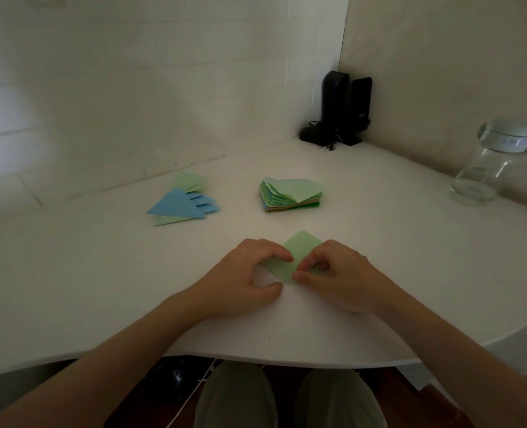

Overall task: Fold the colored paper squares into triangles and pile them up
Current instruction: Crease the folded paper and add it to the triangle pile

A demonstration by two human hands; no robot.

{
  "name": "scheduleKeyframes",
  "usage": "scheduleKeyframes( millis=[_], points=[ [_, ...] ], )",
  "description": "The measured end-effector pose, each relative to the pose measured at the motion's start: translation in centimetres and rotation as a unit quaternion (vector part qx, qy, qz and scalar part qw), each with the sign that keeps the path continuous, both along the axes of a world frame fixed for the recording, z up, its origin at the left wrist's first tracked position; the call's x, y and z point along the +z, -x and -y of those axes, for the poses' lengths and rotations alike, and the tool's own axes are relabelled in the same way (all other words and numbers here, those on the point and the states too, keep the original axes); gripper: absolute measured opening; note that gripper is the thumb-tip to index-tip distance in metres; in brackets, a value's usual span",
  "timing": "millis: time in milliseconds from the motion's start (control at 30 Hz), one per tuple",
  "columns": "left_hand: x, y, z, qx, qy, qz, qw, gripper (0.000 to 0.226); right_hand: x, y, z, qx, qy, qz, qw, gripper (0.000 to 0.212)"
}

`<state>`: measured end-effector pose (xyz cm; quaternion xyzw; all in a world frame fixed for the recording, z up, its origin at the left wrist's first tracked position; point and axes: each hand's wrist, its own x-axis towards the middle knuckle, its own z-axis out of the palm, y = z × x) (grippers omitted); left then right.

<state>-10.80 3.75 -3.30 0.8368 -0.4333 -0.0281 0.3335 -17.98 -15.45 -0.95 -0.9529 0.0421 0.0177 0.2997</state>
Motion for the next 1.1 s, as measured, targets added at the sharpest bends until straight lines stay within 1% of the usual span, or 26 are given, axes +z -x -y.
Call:
scheduleKeyframes(
  millis=[133,267,333,433,467,533,600,700,800,900,967,1033,1100],
  points=[
    [0.2,0.1,0.1,0.001,-0.008,-0.002,1.0,0.057,-0.1,0.3,0.0,-0.006,-0.015,0.008,1.0,0.017],
    [0.2,0.0,0.0,-0.005,-0.01,0.006,1.0,0.054,0.4,0.1,-0.1,0.026,0.035,-0.014,0.999,0.011],
    [0.2,0.0,0.1,0.001,0.003,0.018,1.0,0.045,1.0,0.1,0.1,0.039,0.007,-0.017,0.999,0.011],
    [0.2,-0.2,0.4,0.004,0.014,0.075,0.997,0.021,1.9,0.2,0.9,0.063,-0.027,-0.017,0.998,0.014],
    [0.2,-0.2,0.6,0.005,0.012,0.094,0.996,0.016,2.0,0.3,1.2,0.062,-0.026,-0.01,0.998,0.014],
    [0.2,-0.1,1.0,0.012,0.016,0.113,0.993,0.012,1.7,0.4,1.8,0.053,0.003,0.01,0.999,0.008],
    [0.3,0.0,1.5,0.019,0.018,0.116,0.993,0.009,0.9,0.6,2.1,0.044,0.028,0.035,0.998,0.011],
    [0.2,-0.1,2.3,0.041,0.017,0.121,0.992,0.013,0.0,1.3,2.7,0.033,0.012,0.065,0.997,0.006],
    [0.4,0.1,2.9,0.073,0.033,0.1,0.992,0.013,-0.7,1.8,3.4,0.022,0.015,0.063,0.998,0.021],
    [0.1,0.2,3.5,0.099,0.04,0.076,0.991,0.016,-1.4,1.6,2.6,-0.027,0.015,0.11,0.993,0.017],
    [-0.2,0.1,3.8,0.107,0.031,0.083,0.99,0.019,-1.8,1.4,1.9,-0.051,0.031,0.135,0.989,0.023],
    [-0.5,0.0,3.9,0.113,0.02,0.083,0.99,0.023,-2.1,1.2,1.6,-0.065,0.042,0.144,0.987,0.025],
    [-0.4,-0.1,3.6,0.123,0.028,0.054,0.991,0.025,-2.0,1.2,1.7,-0.075,0.038,0.131,0.988,0.022]
  ],
)
